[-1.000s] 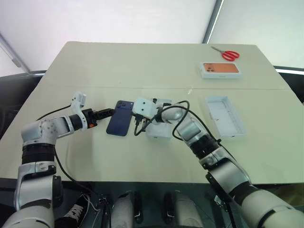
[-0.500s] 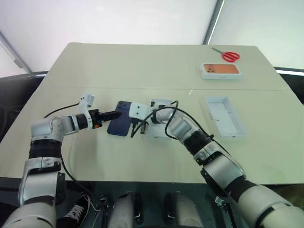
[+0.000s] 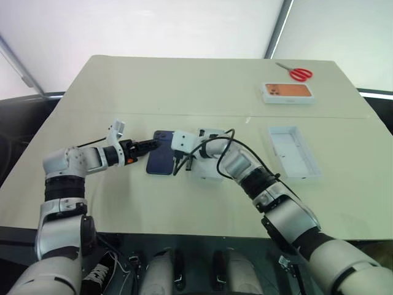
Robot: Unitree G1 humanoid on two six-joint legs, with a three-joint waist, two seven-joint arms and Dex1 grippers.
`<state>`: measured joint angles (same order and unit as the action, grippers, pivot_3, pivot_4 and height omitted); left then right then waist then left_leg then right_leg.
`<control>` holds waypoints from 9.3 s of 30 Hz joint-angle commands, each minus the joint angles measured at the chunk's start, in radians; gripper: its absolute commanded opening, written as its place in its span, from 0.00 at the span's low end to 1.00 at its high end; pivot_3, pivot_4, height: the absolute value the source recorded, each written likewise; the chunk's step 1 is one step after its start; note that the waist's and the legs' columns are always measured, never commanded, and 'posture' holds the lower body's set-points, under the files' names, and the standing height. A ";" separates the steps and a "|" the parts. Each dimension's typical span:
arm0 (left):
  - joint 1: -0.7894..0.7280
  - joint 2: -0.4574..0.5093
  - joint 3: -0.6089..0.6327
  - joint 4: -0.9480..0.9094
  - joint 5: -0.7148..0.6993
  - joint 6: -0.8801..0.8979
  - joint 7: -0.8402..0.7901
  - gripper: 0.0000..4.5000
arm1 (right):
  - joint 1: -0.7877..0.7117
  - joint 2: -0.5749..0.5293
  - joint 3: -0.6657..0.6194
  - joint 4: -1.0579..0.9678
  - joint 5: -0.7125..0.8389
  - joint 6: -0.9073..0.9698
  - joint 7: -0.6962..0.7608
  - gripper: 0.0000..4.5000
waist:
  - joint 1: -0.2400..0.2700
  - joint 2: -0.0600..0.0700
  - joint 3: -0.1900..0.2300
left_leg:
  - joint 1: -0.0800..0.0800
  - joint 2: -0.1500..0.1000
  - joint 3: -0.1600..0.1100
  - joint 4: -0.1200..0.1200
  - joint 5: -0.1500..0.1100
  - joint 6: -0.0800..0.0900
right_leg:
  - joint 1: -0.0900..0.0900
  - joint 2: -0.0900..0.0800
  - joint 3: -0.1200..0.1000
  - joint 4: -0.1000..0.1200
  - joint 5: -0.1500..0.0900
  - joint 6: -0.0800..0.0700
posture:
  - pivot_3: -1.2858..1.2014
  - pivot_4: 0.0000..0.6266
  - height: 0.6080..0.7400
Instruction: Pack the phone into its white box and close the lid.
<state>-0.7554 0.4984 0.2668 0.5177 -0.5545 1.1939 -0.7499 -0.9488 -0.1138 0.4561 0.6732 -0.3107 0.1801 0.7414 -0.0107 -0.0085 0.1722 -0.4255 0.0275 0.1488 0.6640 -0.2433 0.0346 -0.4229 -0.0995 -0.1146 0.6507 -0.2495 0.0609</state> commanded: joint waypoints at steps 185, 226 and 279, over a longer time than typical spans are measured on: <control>0.048 -0.200 -0.073 -0.440 -0.293 0.107 0.383 0.99 | 0.192 -0.433 -0.282 -0.417 0.391 0.150 0.276 1.00 | -0.001 -0.012 0.010 | -0.002 0.000 -0.002 -0.005 0.004 0.000 | -0.003 0.000 -0.001 -0.003 0.000 0.000 | 0.52 0.24 0.99; 0.169 -0.127 -0.368 -0.439 0.075 -0.237 0.221 0.01 | 0.349 -0.514 -0.290 -0.480 0.385 0.173 0.205 0.00 | 0.000 -0.011 0.010 | -0.002 0.000 -0.002 -0.006 0.003 0.001 | -0.003 -0.001 -0.001 -0.004 0.000 -0.001 | 0.52 0.24 0.99; -0.326 -0.532 -0.454 0.387 0.423 -0.635 -0.087 0.01 | 0.477 -0.722 -0.383 -0.470 0.324 0.142 0.268 0.00 | 0.046 -0.011 0.010 | -0.008 -0.003 -0.006 0.003 -0.001 0.008 | -0.002 -0.006 -0.008 -0.005 0.000 0.000 | 0.52 0.24 0.99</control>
<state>-1.0717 -0.0342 -0.1888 0.9191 -0.1397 0.5779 -0.8283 -0.4618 -0.8144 0.0732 0.2362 0.0038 0.3201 0.9867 0.0356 -0.0192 0.1822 -0.4338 0.0243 0.1424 0.6670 -0.2444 0.0431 -0.4252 -0.1051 -0.1225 0.6454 -0.2492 0.0606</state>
